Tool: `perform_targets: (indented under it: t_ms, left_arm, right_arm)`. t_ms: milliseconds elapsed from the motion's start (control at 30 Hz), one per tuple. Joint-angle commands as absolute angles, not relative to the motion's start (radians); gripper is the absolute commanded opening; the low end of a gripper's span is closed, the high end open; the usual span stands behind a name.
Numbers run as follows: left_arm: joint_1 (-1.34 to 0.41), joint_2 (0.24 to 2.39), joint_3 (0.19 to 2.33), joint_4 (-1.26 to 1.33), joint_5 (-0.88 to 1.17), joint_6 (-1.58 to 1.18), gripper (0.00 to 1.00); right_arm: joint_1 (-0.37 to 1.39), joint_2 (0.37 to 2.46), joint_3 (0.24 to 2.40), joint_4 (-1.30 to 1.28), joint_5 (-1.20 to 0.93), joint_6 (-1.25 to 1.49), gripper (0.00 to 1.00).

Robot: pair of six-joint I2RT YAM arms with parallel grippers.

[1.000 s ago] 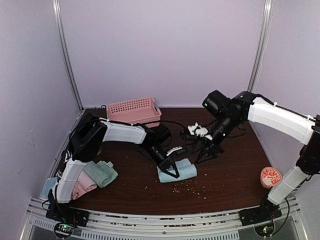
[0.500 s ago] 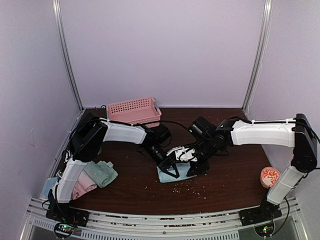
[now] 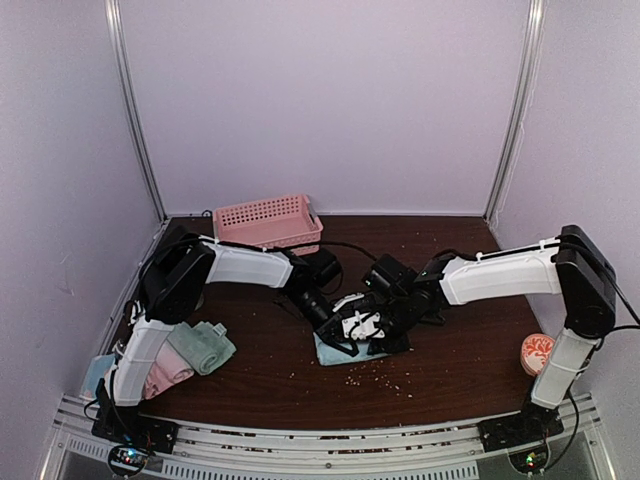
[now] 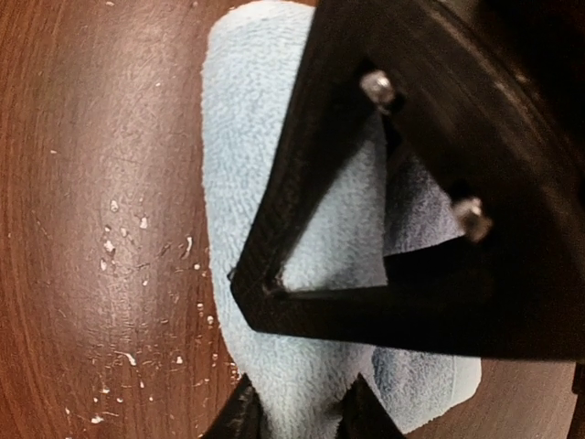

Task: Roll the towels
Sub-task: Roll the towel at the center of the board.

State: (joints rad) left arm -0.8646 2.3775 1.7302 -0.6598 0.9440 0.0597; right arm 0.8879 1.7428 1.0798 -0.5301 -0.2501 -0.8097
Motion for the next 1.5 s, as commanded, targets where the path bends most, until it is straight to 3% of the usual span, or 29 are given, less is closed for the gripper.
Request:
perform_targets:
  t_ms: [0,300,800,1033,1233,1333,1467]
  left_arm:
    - [-0.862,2.405,1.700,-0.736,0.759,0.083,0.28]
    - [-0.855,2.141,1.560,-0.628,0.439,0.043,0.47]
    - [-0.845,1.841,1.268,-0.460,0.251,-0.016,0.50]
    - [-0.799,1.578,1.093,-0.318,0.001,-0.086,0.49]
    - [-0.833,1.333,0.987,-0.132,0.028,0.049,0.49]
    - [-0.915,1.330,1.026,-0.177,0.094,0.170,0.48]
    - [-1.076,1.482,1.156,-0.359,0.068,0.297,0.48]
  right_arm:
    - [0.899,1.828,1.073,-0.597,-0.318,-0.808,0.21]
    - [0.855,1.933,1.222,-0.844,-0.575,-0.792,0.19]
    - [0.817,2.064,1.368,-1.018,-0.700,-0.776,0.19]
    - [0.773,2.186,1.474,-1.135,-0.776,-0.762,0.19]
    - [0.698,2.316,1.586,-1.236,-0.827,-0.712,0.20]
    - [0.675,2.362,1.621,-1.277,-0.833,-0.733,0.20]
    - [0.664,2.402,1.659,-1.328,-0.845,-0.748,0.20]
